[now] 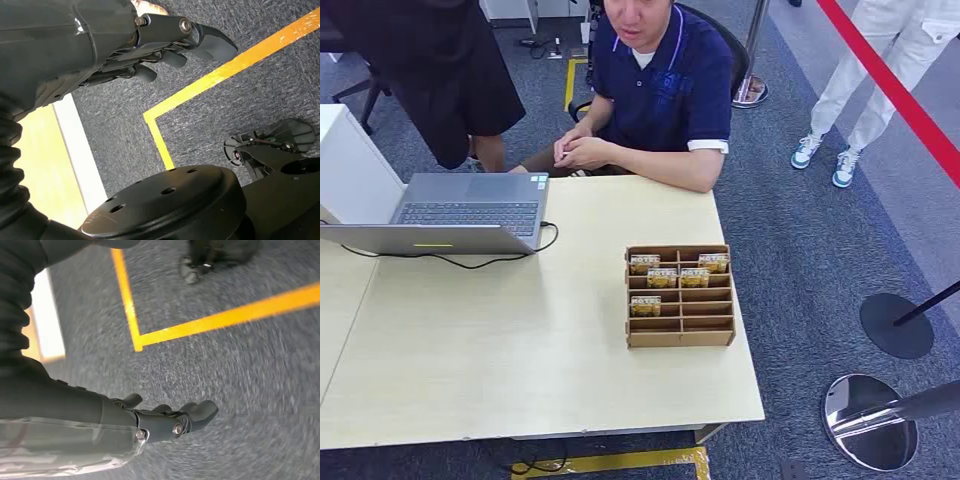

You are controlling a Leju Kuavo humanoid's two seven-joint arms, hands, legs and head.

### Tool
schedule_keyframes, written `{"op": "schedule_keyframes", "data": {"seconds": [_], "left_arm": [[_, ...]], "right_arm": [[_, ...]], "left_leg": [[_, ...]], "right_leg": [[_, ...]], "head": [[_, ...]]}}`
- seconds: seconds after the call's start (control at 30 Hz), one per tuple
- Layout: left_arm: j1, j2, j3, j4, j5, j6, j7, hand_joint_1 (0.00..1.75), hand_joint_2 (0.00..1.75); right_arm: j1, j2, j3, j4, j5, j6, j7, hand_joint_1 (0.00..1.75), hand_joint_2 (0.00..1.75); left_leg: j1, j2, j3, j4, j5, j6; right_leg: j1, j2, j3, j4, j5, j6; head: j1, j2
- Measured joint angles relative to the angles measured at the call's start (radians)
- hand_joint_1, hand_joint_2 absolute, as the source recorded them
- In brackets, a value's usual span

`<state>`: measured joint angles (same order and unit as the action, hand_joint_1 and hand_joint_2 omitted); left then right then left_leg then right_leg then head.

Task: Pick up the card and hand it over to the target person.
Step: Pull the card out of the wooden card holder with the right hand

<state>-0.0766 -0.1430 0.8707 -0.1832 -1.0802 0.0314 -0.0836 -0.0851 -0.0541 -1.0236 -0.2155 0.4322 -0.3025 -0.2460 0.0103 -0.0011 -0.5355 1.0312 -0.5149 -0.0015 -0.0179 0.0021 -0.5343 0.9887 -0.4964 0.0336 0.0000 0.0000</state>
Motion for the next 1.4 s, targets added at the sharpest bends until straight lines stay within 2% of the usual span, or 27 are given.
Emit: {"op": "schedule_keyframes", "data": {"seconds": [0.07, 0.2, 0.4, 0.57, 0.7, 0.77, 1.0, 1.17, 1.4], "left_arm": [[0.0, -0.001, 0.002, 0.0, 0.0, 0.001, 0.002, 0.0, 1.75], [-0.001, -0.006, 0.014, -0.002, 0.004, 0.012, 0.015, 0.0, 1.75], [-0.002, -0.008, 0.025, -0.003, 0.002, 0.021, 0.021, 0.0, 1.75], [-0.007, -0.004, 0.033, -0.004, 0.002, 0.02, 0.026, 0.0, 1.75], [-0.01, -0.004, 0.044, -0.005, 0.004, 0.021, 0.036, 0.0, 1.75], [-0.01, -0.005, 0.051, -0.005, 0.007, 0.023, 0.039, 0.0, 1.75], [-0.007, -0.005, 0.073, -0.005, 0.01, 0.029, 0.042, 0.0, 1.75], [-0.007, -0.006, 0.078, -0.005, 0.005, 0.027, 0.038, 0.0, 1.75], [-0.006, -0.005, 0.082, -0.006, -0.003, 0.021, 0.029, 0.0, 1.75]], "right_arm": [[-0.001, -0.009, -0.014, -0.003, -0.014, 0.011, -0.018, 0.0, 1.75], [-0.018, -0.039, -0.108, -0.025, -0.117, 0.097, -0.194, 0.0, 1.75], [-0.076, -0.065, -0.148, -0.088, -0.205, 0.237, -0.392, 0.0, 1.75], [-0.117, -0.055, -0.119, -0.204, -0.282, 0.356, -0.45, 0.0, 1.75], [-0.109, 0.012, -0.035, -0.427, -0.402, 0.445, -0.452, 0.0, 1.75], [-0.09, 0.049, 0.029, -0.551, -0.457, 0.457, -0.452, 0.0, 1.75], [0.017, 0.137, 0.306, -0.978, -0.555, 0.386, -0.448, 0.0, 1.75], [0.095, 0.18, 0.461, -1.24, -0.477, 0.269, -0.431, 0.0, 1.75], [0.207, 0.197, 0.716, -1.504, -0.213, 0.13, -0.377, 0.0, 1.75]], "left_leg": [[0.0, 0.0, 0.0, 0.0, 0.0, 0.0], [0.0, 0.001, 0.0, 0.0, 0.0, 0.0], [0.0, 0.0, 0.0, 0.0, 0.0, 0.0], [0.0, 0.0, 0.0, 0.0, 0.0, 0.0], [0.0, 0.0, 0.0, 0.0, 0.0, 0.0], [0.0, 0.001, 0.0, 0.0, 0.0, 0.0], [0.0, 0.0, 0.0, 0.0, 0.0, 0.0], [0.0, -0.001, 0.0, -0.001, 0.0, 0.0], [0.0, 0.0, 0.0, 0.0, 0.0, 0.0]], "right_leg": [[0.0, 0.0, 0.0, 0.0, 0.0, 0.0], [0.0, 0.001, 0.0, 0.0, 0.0, 0.0], [0.0, 0.0, 0.0, 0.0, 0.0, 0.0], [0.0, 0.0, 0.0, 0.0, 0.0, 0.0], [0.0, 0.0, 0.0, 0.0, 0.0, 0.0], [0.0, 0.001, 0.0, 0.0, 0.0, -0.001], [0.0, 0.0, 0.0, -0.001, 0.0, -0.001], [0.0, -0.001, 0.001, 0.0, 0.0, 0.0], [0.0, 0.0, 0.0, 0.0, 0.0, 0.0]], "head": [[0.0, 0.0], [0.0, 0.0], [0.0, 0.0], [0.0, 0.0], [0.0, 0.0], [0.0, 0.0], [0.0, 0.0], [0.0, 0.0], [0.0, 0.0]]}}
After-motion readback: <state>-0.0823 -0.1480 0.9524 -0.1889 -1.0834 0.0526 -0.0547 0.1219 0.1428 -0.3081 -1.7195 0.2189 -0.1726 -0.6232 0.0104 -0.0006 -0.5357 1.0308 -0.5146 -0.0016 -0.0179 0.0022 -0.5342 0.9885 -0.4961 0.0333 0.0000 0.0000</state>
